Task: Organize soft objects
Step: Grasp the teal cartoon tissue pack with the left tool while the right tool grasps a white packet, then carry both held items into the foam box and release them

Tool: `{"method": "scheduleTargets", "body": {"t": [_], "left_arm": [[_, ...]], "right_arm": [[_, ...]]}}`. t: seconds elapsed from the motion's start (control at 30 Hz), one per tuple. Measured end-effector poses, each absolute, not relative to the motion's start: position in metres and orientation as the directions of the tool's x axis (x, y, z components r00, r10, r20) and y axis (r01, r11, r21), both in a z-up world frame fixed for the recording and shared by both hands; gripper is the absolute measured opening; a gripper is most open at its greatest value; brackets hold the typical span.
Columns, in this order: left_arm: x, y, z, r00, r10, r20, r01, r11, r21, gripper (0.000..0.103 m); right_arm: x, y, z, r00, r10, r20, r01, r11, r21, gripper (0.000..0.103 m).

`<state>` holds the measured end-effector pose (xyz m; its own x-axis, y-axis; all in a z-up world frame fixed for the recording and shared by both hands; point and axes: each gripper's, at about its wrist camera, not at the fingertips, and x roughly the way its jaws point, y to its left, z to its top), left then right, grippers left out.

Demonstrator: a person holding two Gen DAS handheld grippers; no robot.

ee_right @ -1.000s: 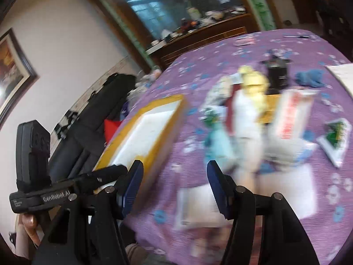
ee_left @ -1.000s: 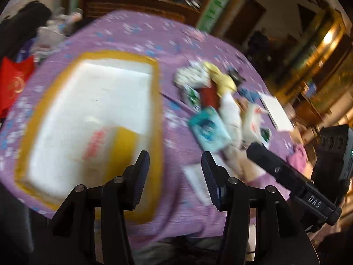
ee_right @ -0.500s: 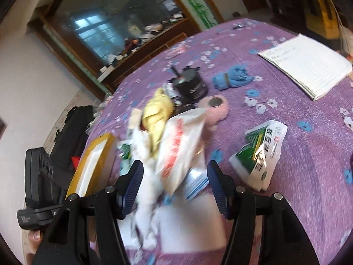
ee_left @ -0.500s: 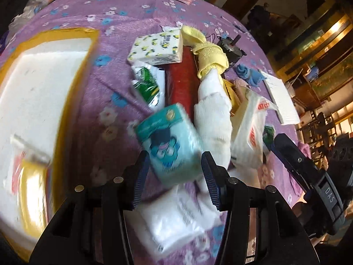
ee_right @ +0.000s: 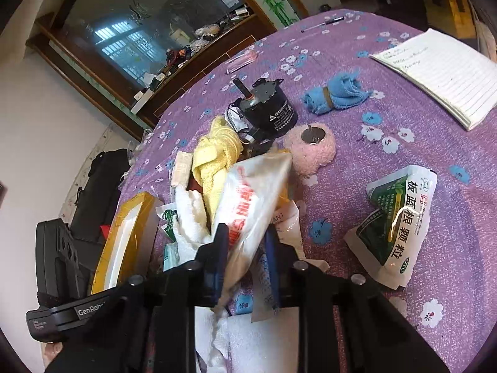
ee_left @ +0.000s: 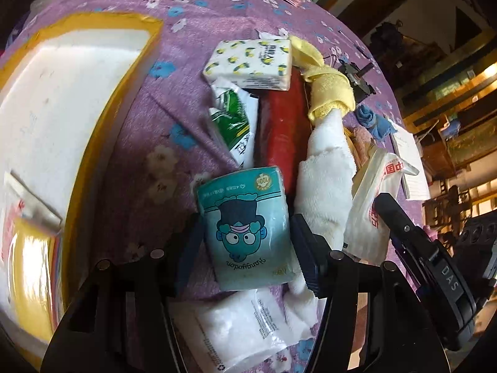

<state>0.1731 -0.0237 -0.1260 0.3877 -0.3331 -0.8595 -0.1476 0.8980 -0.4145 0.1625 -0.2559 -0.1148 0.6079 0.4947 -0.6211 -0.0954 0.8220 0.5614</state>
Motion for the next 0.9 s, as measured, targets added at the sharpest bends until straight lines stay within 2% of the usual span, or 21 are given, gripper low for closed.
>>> {"method": "scheduleTargets", "body": {"t": [0.2, 0.27, 0.4, 0.57, 0.77, 0.9], "left_arm": [[0.175, -0.035, -0.128, 0.388, -0.296, -0.873, -0.102, 0.927, -0.36, 0.061], [0.175, -0.037, -0.129, 0.398, -0.282, -0.873, -0.094, 0.934, -0.345, 0.061], [0.171, -0.031, -0.127, 0.397, -0.28, -0.874, -0.111, 0.931, -0.348, 0.043], [0.146, -0.022, -0.096, 0.467, -0.295, -0.833, -0.069, 0.928, -0.367, 0.042], [0.098, 0.017, -0.051, 0.543, -0.287, -0.789, -0.051, 0.927, -0.373, 0.042], [0.065, 0.06, -0.035, 0.585, -0.214, -0.782, -0.101, 0.938, -0.332, 0.042]], "right_arm": [[0.158, -0.257, -0.109, 0.622, 0.524, -0.582, -0.119, 0.798, 0.591, 0.009], [0.153, -0.257, -0.104, 0.64, 0.512, -0.573, -0.124, 0.805, 0.58, 0.008], [0.146, -0.258, -0.096, 0.646, 0.526, -0.553, -0.137, 0.793, 0.594, 0.007], [0.13, -0.254, -0.076, 0.677, 0.533, -0.507, -0.177, 0.787, 0.591, 0.007], [0.109, -0.228, -0.054, 0.609, 0.652, -0.452, -0.294, 0.715, 0.635, 0.007], [0.093, -0.183, -0.051, 0.498, 0.743, -0.447, -0.395, 0.654, 0.645, 0.007]]}}
